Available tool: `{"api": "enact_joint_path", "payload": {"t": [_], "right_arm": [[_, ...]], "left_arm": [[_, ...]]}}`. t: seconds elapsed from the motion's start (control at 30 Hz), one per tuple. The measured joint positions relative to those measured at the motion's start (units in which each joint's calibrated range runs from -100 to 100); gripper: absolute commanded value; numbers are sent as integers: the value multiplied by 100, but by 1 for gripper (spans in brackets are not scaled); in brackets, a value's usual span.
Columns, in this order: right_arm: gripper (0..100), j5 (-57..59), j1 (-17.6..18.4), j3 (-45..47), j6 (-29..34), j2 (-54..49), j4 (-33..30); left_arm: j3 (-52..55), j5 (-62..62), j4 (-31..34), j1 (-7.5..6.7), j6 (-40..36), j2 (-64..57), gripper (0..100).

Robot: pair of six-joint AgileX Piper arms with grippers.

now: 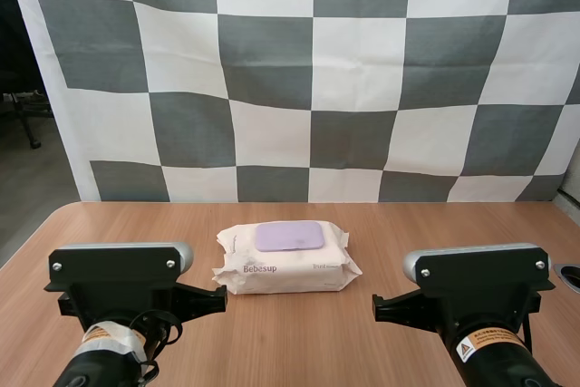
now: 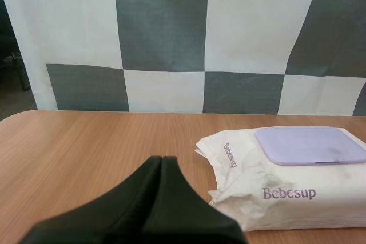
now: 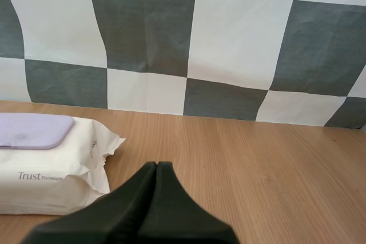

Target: Open the wet wipes lid

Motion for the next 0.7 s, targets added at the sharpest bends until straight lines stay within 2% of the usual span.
{"api": "enact_joint_path", "payload": {"t": [0.2, 0.7], "right_arm": [[0, -503, 0, 0, -9, 0, 28], [0, -521, 0, 0, -9, 0, 33]], "left_arm": [[0, 0, 0, 30, 0, 0, 0], [0, 0, 0, 21, 0, 0, 0]]}}
